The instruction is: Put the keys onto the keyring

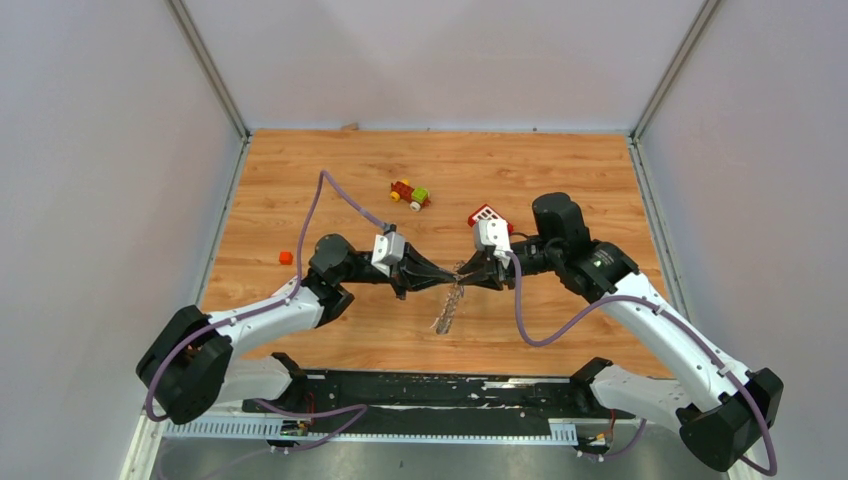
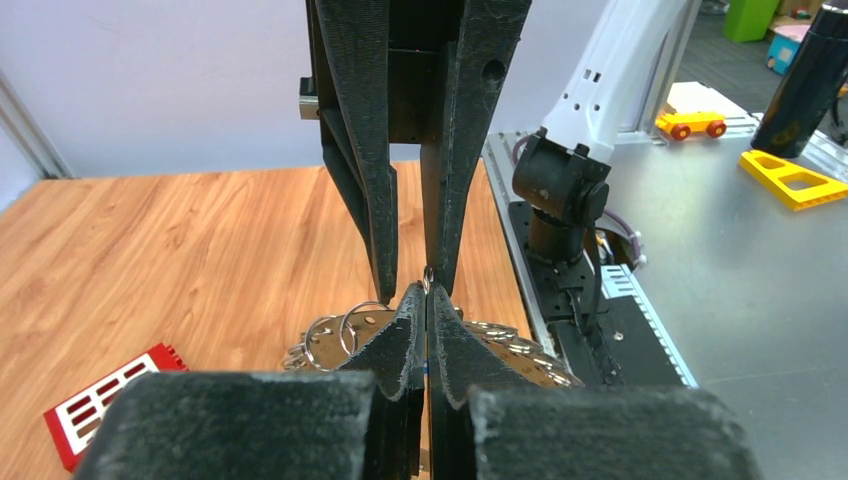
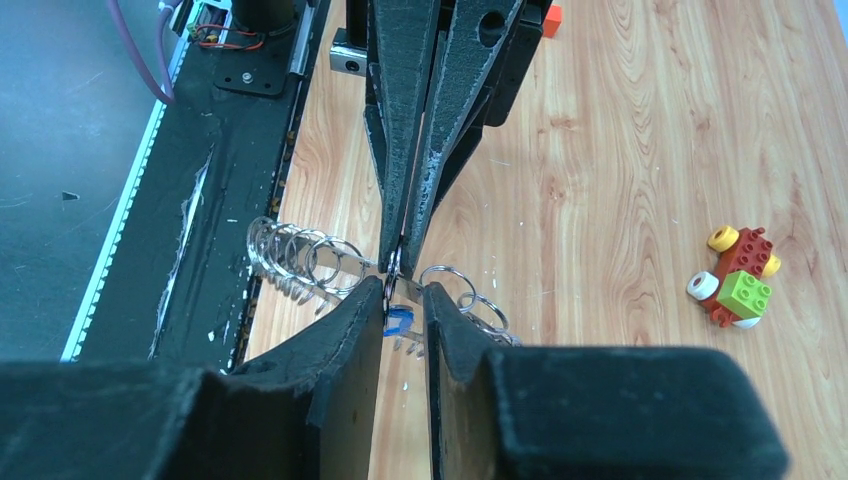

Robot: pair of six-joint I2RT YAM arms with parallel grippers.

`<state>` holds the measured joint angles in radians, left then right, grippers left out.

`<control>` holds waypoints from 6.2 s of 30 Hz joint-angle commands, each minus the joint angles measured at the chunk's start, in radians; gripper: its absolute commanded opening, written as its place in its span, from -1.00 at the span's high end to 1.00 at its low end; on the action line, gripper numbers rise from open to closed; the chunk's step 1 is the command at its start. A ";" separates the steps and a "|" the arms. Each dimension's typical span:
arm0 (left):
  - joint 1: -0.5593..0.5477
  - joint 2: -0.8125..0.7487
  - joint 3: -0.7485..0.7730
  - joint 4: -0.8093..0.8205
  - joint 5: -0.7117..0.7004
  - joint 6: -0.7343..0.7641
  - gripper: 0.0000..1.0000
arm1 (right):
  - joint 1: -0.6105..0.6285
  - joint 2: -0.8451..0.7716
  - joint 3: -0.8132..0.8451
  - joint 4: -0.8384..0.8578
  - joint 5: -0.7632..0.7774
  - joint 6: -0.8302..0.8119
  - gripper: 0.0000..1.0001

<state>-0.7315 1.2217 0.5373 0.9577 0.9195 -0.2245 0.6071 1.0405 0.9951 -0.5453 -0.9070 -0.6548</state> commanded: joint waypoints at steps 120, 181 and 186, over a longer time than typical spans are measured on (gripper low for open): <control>-0.033 -0.035 0.086 -0.240 0.041 0.229 1.00 | 0.024 0.007 0.028 -0.160 0.123 -0.089 1.00; -0.020 -0.015 0.031 -0.028 0.087 0.090 1.00 | 0.027 0.024 0.144 -0.216 0.030 -0.145 0.35; -0.021 -0.011 0.026 -0.020 0.083 0.082 1.00 | 0.039 0.034 0.135 -0.192 0.020 -0.133 0.38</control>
<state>-0.7528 1.2182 0.5671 0.8604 1.0088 -0.1265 0.6361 1.0710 1.1015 -0.8009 -0.8574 -0.8127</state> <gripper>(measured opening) 0.006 0.324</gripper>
